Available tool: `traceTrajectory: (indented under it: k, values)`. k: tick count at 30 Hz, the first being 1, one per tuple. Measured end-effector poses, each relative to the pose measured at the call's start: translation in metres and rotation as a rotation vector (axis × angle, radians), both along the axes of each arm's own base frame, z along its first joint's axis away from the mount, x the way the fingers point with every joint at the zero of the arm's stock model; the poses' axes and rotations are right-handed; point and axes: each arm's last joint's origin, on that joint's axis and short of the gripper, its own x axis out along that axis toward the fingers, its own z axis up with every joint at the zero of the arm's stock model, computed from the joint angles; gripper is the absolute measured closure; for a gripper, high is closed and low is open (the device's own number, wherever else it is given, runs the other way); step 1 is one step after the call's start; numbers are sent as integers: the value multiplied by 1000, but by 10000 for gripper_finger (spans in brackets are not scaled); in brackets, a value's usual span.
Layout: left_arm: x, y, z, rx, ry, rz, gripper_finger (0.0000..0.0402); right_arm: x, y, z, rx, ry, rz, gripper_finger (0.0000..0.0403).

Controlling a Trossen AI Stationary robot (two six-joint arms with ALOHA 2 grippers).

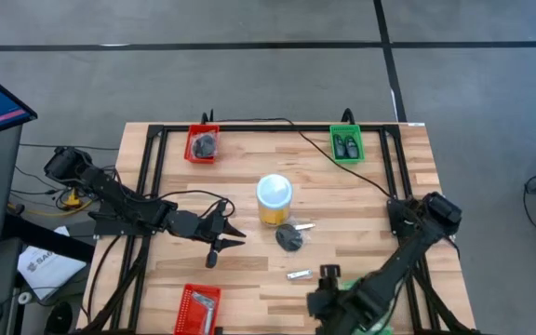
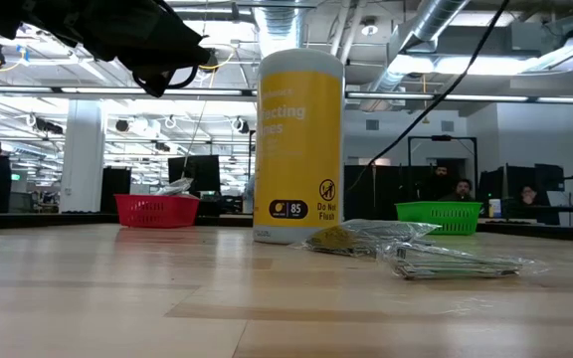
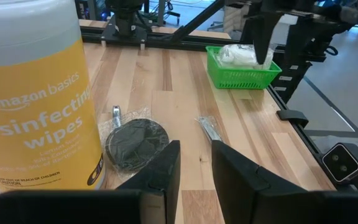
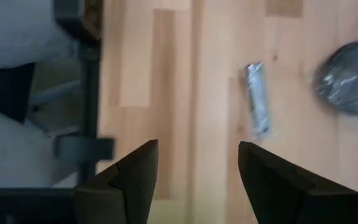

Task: Pick & Place Travel size toiletries
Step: Put the nail cutter into the bottom orange bin

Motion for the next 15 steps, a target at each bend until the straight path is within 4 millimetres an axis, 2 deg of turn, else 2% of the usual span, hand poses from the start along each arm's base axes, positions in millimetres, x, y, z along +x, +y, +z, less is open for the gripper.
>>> traceTrajectory:
  k: [15]
  values:
    - [0, 0, 0, 0, 0, 0, 318, 31, -44, -43, -77, 10, 35, 211]
